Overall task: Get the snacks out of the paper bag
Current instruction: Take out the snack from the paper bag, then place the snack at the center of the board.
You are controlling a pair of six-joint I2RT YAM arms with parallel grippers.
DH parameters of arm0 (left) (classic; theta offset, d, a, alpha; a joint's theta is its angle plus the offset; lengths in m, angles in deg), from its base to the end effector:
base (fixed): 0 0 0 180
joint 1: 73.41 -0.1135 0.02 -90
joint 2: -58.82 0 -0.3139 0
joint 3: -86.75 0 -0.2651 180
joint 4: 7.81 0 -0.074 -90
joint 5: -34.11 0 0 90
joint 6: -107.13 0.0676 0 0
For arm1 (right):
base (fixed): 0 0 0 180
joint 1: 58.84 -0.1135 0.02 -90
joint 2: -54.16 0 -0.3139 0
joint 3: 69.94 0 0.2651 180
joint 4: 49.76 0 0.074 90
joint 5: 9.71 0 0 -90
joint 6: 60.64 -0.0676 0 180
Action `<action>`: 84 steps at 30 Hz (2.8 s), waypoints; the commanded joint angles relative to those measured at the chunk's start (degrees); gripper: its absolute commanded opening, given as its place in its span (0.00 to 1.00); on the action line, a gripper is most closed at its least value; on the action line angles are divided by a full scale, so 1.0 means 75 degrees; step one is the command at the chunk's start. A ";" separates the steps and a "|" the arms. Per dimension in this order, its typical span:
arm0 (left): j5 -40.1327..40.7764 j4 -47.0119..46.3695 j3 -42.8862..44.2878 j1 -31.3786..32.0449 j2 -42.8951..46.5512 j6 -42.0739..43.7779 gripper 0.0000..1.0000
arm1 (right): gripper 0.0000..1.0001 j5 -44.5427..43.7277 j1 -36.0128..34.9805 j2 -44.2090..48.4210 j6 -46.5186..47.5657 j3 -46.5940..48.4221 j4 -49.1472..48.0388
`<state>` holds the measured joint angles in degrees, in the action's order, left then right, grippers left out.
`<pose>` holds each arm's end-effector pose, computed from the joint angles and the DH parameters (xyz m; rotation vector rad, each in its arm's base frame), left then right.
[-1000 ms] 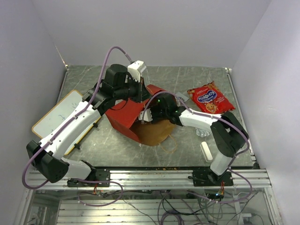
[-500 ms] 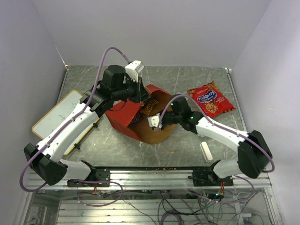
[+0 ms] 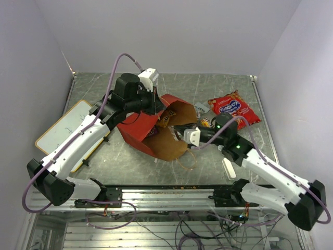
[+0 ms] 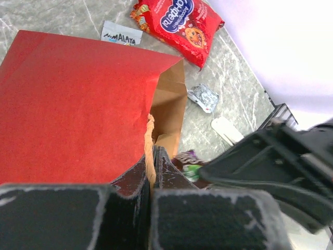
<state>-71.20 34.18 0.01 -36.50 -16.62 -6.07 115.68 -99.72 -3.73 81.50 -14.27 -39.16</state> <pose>0.2455 -0.2067 0.4415 0.4310 2.0582 -0.9228 0.1588 0.1893 0.3405 -1.5456 0.8640 0.4105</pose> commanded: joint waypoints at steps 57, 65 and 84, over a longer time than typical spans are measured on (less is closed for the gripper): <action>0.0780 0.0805 0.0577 -0.0116 -0.0120 0.0112 0.07 | 0.00 -0.6642 0.3124 -0.9023 -0.0916 0.5079 -0.4161; 0.0870 0.0896 0.0861 -0.0157 -0.0425 0.0243 0.07 | 0.00 -0.6084 0.2706 -0.9237 -0.2533 0.5073 -0.3297; -0.0377 0.1102 0.0919 -0.0176 -0.0862 0.0581 0.07 | 0.65 -0.5463 0.2880 -0.5965 -0.7105 0.4058 0.0340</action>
<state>-69.47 41.63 5.32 -37.38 -21.96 -3.66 74.85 -78.61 -56.40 34.55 20.46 -43.03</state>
